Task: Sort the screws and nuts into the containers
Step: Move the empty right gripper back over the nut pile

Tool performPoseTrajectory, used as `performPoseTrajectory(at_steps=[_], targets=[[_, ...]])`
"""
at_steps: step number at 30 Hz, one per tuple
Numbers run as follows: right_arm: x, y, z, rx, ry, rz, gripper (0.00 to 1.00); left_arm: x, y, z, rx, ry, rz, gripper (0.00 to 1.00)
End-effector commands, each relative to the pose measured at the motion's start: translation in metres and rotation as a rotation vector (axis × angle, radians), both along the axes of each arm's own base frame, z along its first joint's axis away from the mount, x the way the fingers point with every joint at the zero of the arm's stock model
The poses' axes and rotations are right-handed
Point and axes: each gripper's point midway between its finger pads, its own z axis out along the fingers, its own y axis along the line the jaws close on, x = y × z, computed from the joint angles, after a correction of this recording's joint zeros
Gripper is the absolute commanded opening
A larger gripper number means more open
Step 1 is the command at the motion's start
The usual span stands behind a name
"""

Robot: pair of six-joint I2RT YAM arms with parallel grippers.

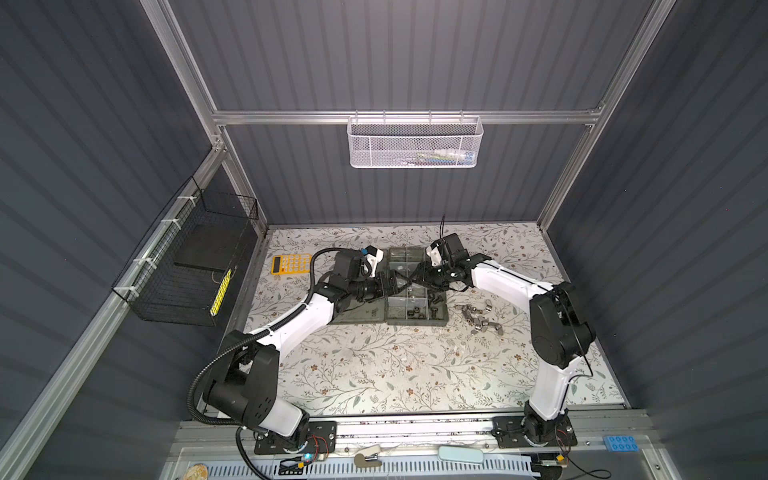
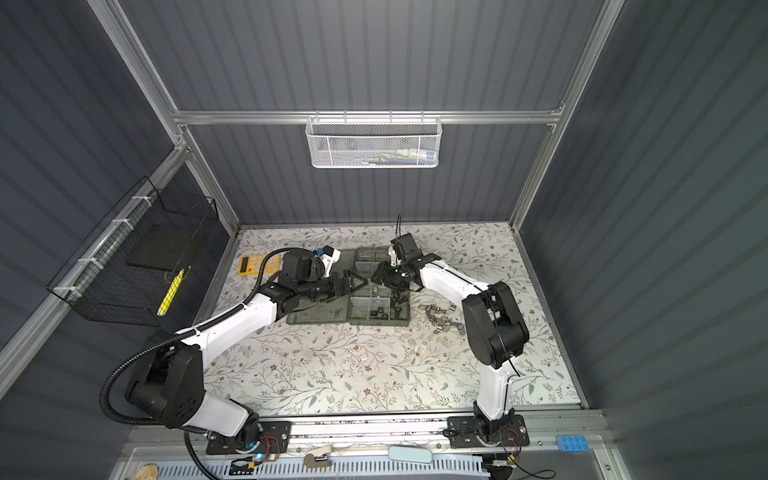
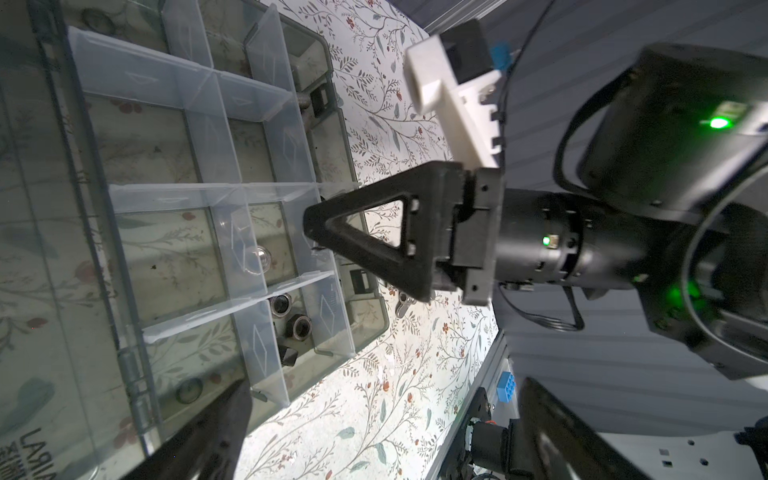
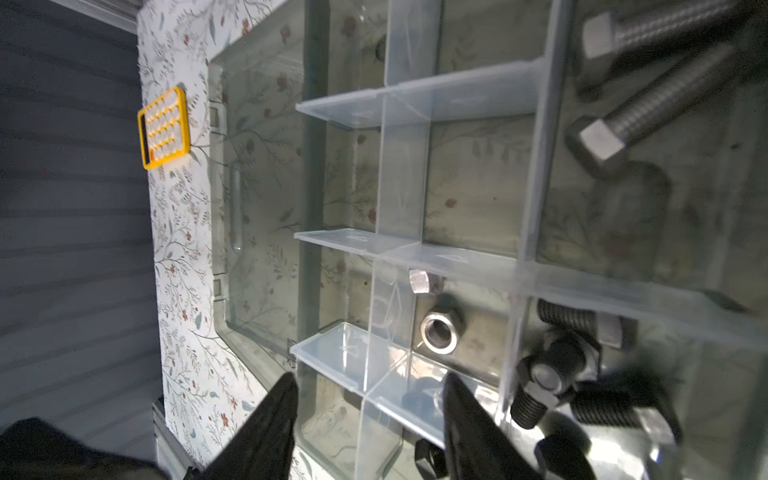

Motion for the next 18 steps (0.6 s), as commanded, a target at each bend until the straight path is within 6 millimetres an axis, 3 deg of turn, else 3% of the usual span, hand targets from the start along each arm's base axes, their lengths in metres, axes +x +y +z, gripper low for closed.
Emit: performPoseTrajectory(at_steps=[1,11,18], targets=[[-0.002,-0.017,0.006,-0.045,-0.027,-0.028,0.62,-0.008,-0.009,0.010,-0.017,-0.019,-0.022,1.00],[-0.010,-0.059,0.021,-0.074,-0.064,-0.106,0.79,-0.027,-0.050,0.011,0.006,-0.050,-0.103,1.00],[-0.020,-0.105,0.023,-0.129,-0.073,-0.211,0.95,-0.035,-0.070,0.009,-0.007,-0.049,-0.141,1.00]])
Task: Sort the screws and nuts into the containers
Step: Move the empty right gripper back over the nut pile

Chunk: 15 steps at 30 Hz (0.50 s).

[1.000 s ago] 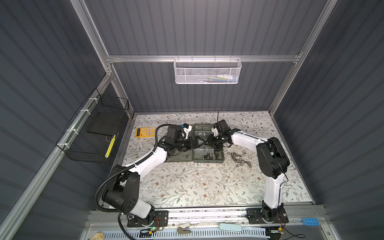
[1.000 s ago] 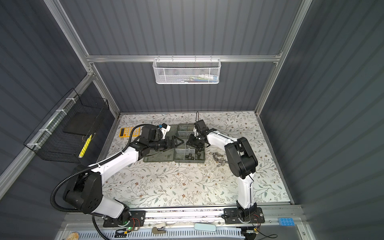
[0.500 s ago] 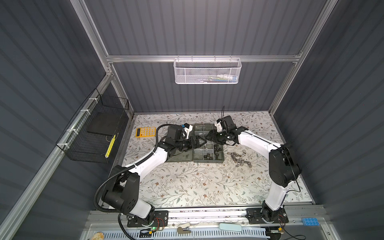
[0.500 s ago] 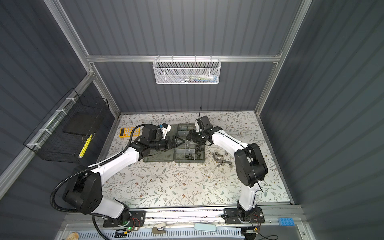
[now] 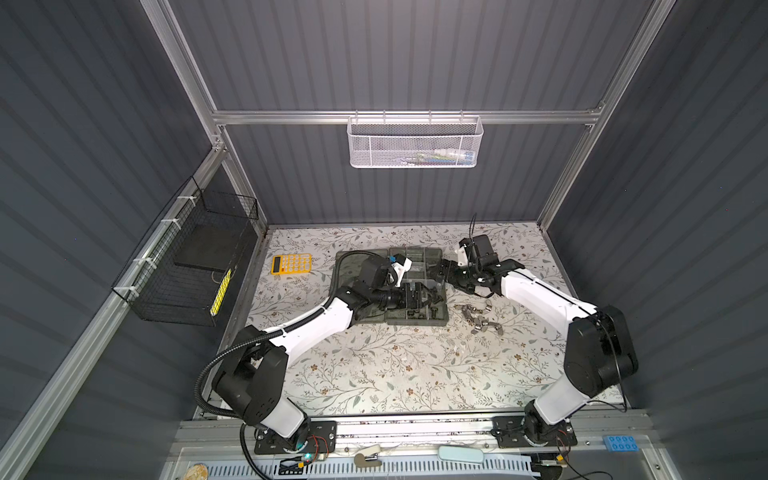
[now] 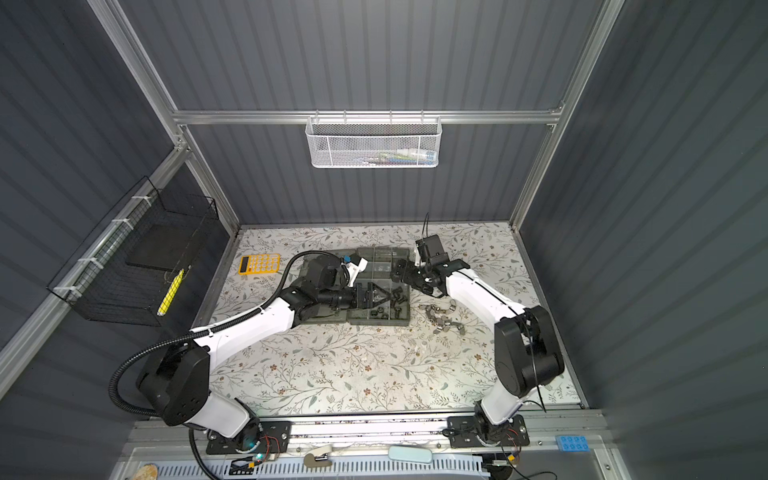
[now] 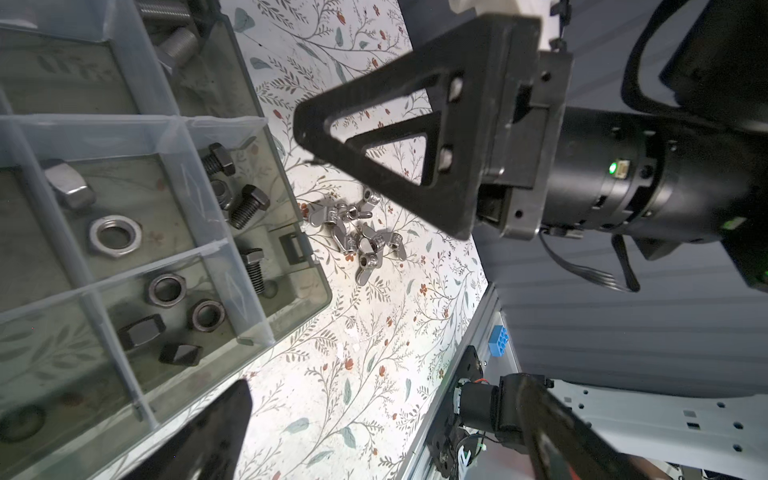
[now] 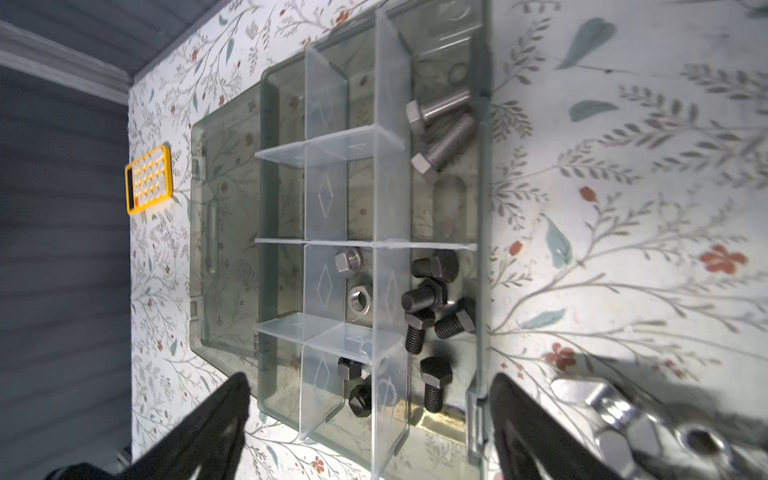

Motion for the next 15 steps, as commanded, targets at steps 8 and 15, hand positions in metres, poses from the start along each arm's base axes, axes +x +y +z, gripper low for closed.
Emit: performPoseTrajectory(at_steps=[8,15], targets=[[-0.032,-0.074,-0.027,-0.109,0.092,-0.176,0.99,-0.007,-0.031,0.005,-0.018,-0.029,-0.044,1.00],[-0.051,-0.120,-0.055,-0.149,0.172,-0.284,0.99,-0.019,-0.053,-0.001,-0.013,-0.024,-0.092,1.00]])
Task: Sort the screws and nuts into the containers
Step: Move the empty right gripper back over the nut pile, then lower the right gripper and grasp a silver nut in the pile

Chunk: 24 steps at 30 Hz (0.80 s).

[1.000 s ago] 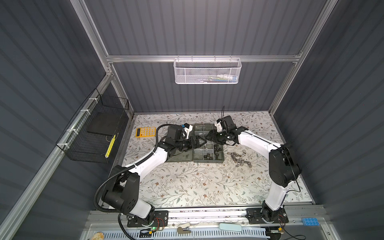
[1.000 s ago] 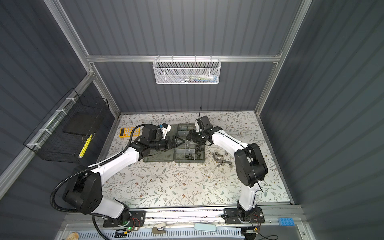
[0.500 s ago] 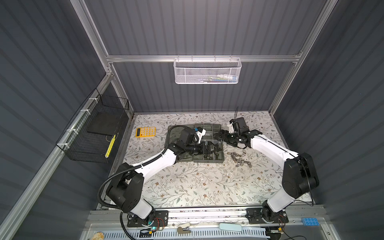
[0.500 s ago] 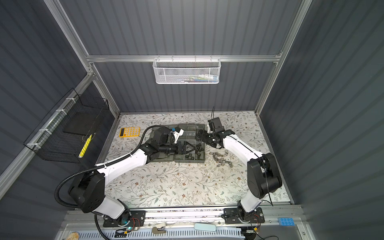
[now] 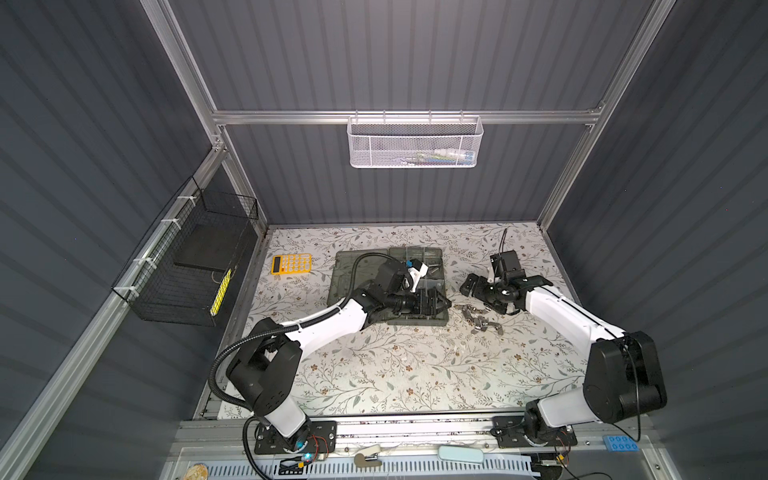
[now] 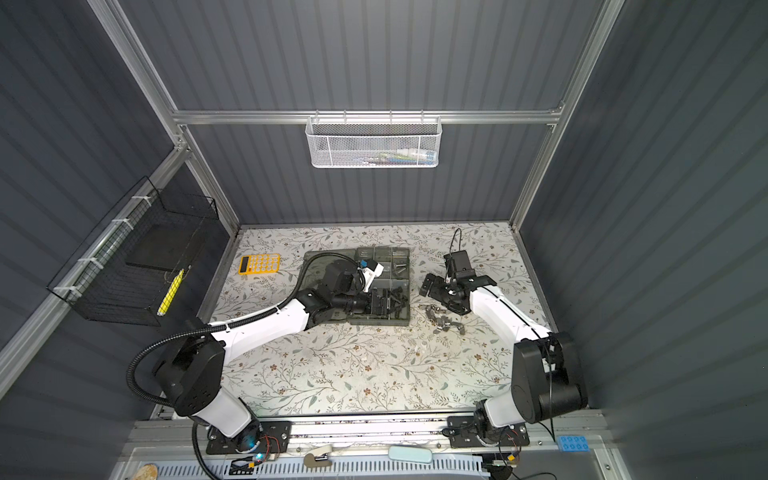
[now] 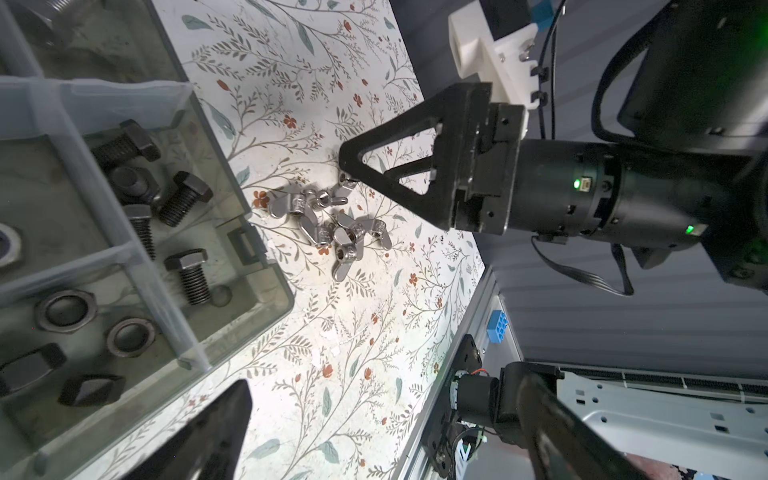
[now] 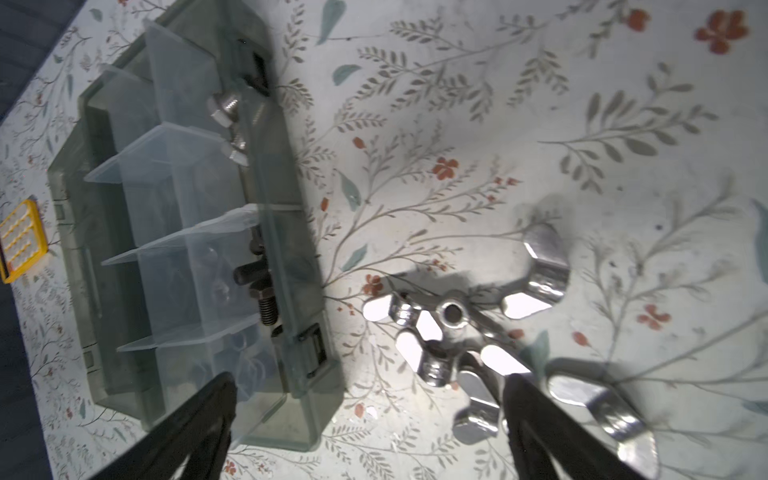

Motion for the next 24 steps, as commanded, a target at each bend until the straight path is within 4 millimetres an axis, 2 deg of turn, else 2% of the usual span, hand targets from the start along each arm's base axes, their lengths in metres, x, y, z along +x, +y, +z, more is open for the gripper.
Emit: performPoseTrajectory(at_steps=[1,5,12,24], targets=[[-0.011,-0.025,-0.016,-0.036,0.058,-0.059,0.99,0.001,-0.013,0.007,-0.017,-0.017,-0.013,1.00],[-0.014,-0.042,-0.032,-0.087,0.114,-0.076,0.96,0.000,-0.020,0.004,-0.015,-0.014,-0.023,1.00],[-0.006,-0.055,-0.047,-0.180,0.187,-0.068,0.83,0.002,-0.027,0.001,-0.012,-0.009,-0.033,1.00],[0.007,-0.059,-0.066,-0.232,0.246,-0.042,0.57,0.006,-0.034,-0.003,-0.003,-0.009,-0.051,1.00]])
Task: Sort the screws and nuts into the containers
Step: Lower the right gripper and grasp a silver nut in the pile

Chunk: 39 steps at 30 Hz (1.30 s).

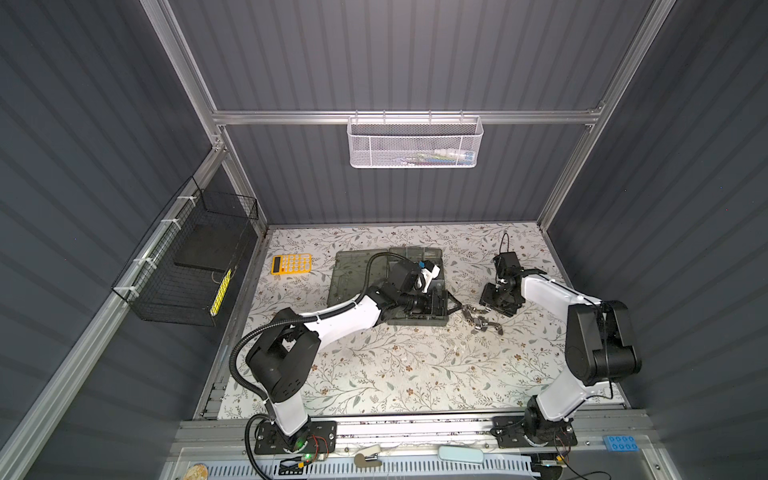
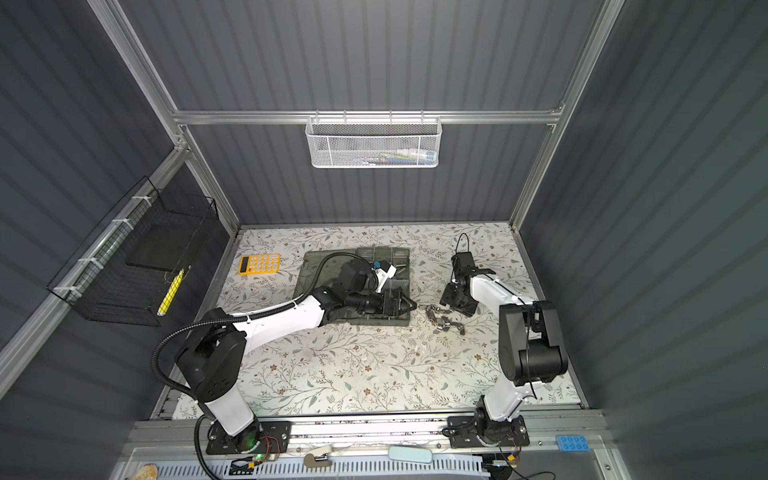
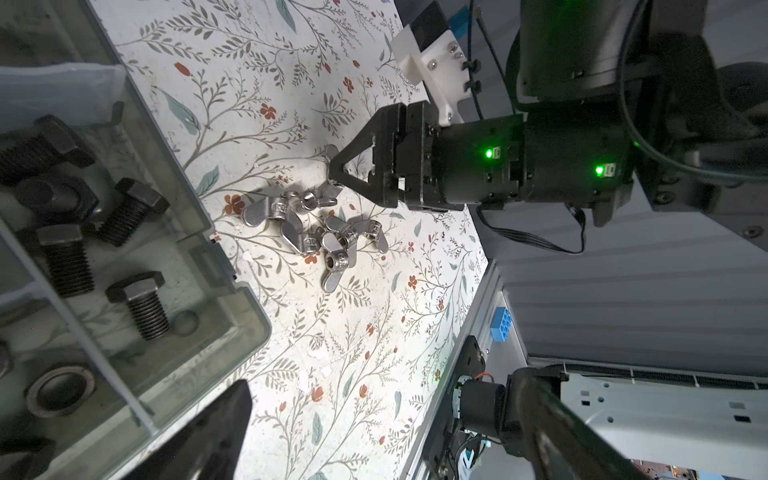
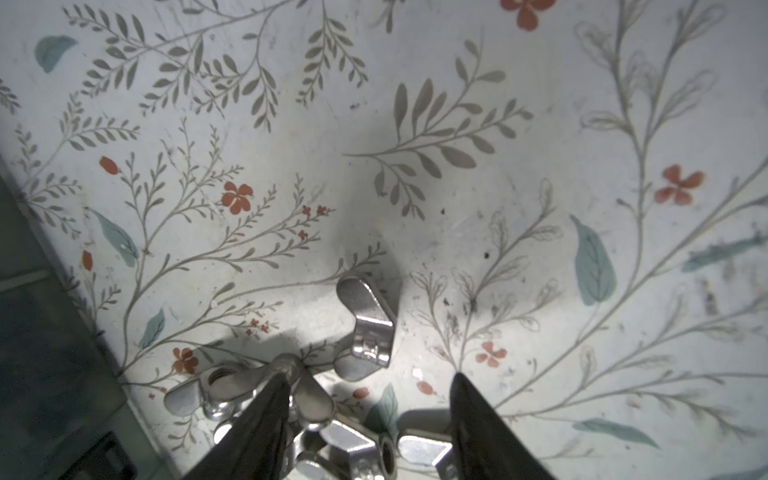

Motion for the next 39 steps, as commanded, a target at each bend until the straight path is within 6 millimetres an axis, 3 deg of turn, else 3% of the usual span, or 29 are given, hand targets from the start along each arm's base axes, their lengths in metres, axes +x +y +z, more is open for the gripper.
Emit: performPoseTrajectory(at_steps=[1,10,18,39], targets=[[0.000,-0.004,-0.005,-0.024,0.032,0.009,0.55,0.002,-0.008,0.008,-0.016,-0.021,-0.021,1.00],[0.002,-0.003,-0.022,-0.028,0.074,0.018,0.41,0.002,-0.009,0.005,-0.011,-0.022,-0.025,1.00],[0.004,-0.004,-0.026,-0.041,0.082,0.028,0.17,0.002,-0.008,0.006,0.004,-0.032,-0.034,1.00],[0.010,0.006,0.009,0.017,-0.007,0.049,0.11,0.004,-0.004,0.012,0.021,-0.049,-0.019,1.00]])
